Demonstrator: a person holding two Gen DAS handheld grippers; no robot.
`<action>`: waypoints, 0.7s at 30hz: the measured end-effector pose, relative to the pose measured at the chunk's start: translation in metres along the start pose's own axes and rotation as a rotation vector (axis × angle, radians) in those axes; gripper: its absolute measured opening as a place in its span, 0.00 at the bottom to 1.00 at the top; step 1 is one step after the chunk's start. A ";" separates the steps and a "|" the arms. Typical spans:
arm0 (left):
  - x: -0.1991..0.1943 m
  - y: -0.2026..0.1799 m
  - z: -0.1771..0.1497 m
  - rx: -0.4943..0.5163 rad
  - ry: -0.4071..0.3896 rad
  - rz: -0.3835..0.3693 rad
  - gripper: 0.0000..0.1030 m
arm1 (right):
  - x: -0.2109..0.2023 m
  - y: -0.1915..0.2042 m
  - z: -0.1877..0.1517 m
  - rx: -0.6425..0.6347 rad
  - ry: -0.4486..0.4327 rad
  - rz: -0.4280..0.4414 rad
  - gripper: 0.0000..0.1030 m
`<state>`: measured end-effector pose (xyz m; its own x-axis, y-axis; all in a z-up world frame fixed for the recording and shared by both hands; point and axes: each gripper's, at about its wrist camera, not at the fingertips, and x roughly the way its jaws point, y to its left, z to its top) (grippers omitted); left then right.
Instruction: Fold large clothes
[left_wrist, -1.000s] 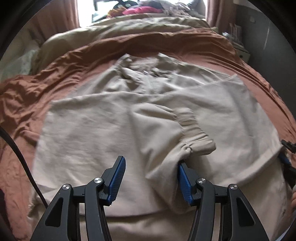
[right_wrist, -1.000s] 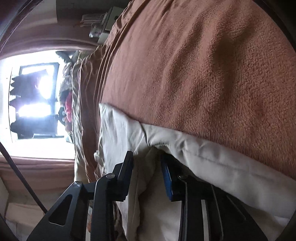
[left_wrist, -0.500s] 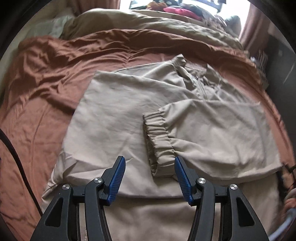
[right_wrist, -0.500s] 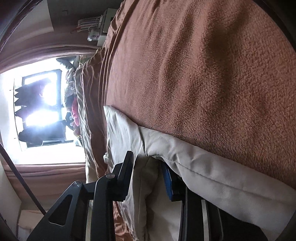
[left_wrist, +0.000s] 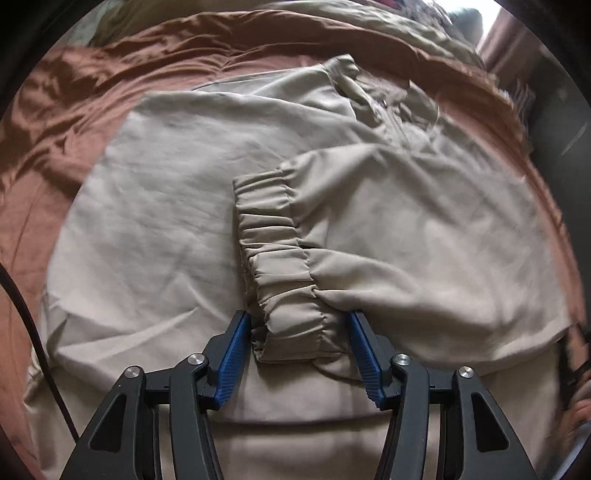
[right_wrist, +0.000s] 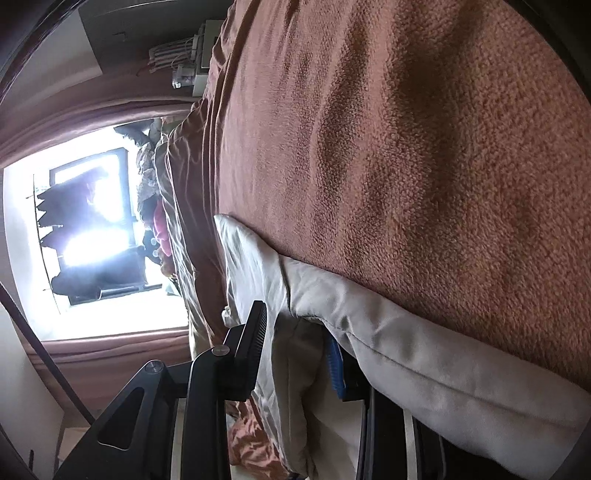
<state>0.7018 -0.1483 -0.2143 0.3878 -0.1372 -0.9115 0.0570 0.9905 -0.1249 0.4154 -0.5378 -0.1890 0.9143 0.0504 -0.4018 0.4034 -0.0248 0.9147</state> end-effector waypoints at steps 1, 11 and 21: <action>0.001 -0.002 -0.001 0.022 0.000 0.028 0.39 | -0.001 0.000 0.000 0.003 0.000 0.003 0.27; -0.018 0.020 -0.002 0.029 -0.021 0.031 0.12 | -0.002 0.006 -0.003 -0.042 -0.016 -0.013 0.27; -0.009 0.033 -0.003 0.005 -0.007 -0.003 0.11 | 0.004 0.031 -0.010 -0.131 -0.022 -0.116 0.27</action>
<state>0.6972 -0.1142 -0.2116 0.3943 -0.1407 -0.9082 0.0626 0.9900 -0.1262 0.4313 -0.5281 -0.1617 0.8629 0.0237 -0.5048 0.4996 0.1101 0.8592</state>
